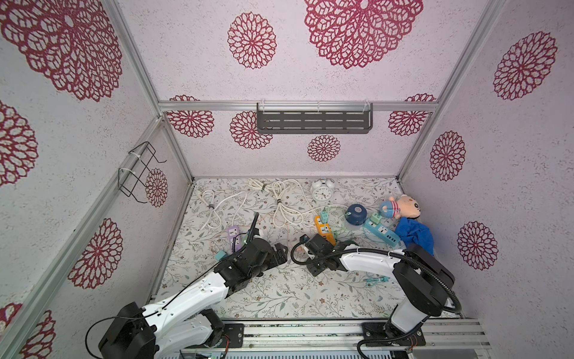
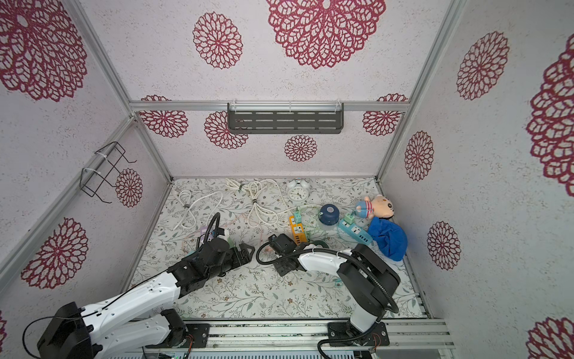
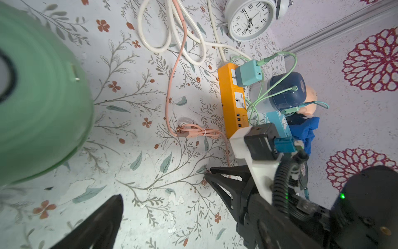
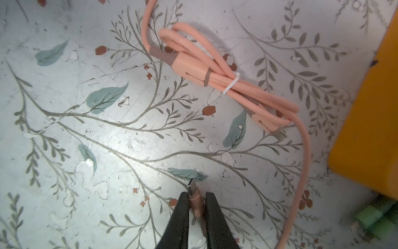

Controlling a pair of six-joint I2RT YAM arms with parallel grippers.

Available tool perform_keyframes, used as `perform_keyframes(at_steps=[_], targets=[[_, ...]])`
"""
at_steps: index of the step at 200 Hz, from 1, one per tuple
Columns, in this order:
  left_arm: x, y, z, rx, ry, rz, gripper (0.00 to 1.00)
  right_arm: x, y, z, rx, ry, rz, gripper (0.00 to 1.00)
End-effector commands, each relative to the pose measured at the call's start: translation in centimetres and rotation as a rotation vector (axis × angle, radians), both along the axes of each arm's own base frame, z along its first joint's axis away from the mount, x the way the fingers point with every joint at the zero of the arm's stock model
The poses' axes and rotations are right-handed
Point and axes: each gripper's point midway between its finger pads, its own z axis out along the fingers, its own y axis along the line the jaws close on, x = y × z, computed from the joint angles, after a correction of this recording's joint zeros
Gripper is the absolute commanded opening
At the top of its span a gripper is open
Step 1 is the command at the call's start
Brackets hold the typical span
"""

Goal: Charge the cordless meat grinders
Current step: Pick up the charging cable from the center of the board.

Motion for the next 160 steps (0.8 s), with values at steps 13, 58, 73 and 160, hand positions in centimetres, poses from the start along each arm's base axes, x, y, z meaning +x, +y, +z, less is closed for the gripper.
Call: perform_keyframes(at_steps=[13, 58, 73, 160], targets=[[1.6, -3.9, 2.6, -0.209, -0.04, -0.138, 0.85, 1.1, 1.1, 5.0, 0.214, -0.002, -0.037, 0.13], [2.4, -8.0, 5.1, -0.337, -0.126, -0.328, 0.67, 2.5, 1.7, 10.1, 0.464, 0.024, -0.07, 0.11], [2.2, -8.8, 6.3, -0.396, -0.195, -0.382, 0.67, 3.2, 1.8, 12.0, 0.539, 0.032, -0.086, 0.1], [3.4, -11.9, 13.1, -0.458, -0.476, -0.547, 0.79, 7.1, 3.9, 25.9, 0.929, -0.016, -0.12, 0.09]])
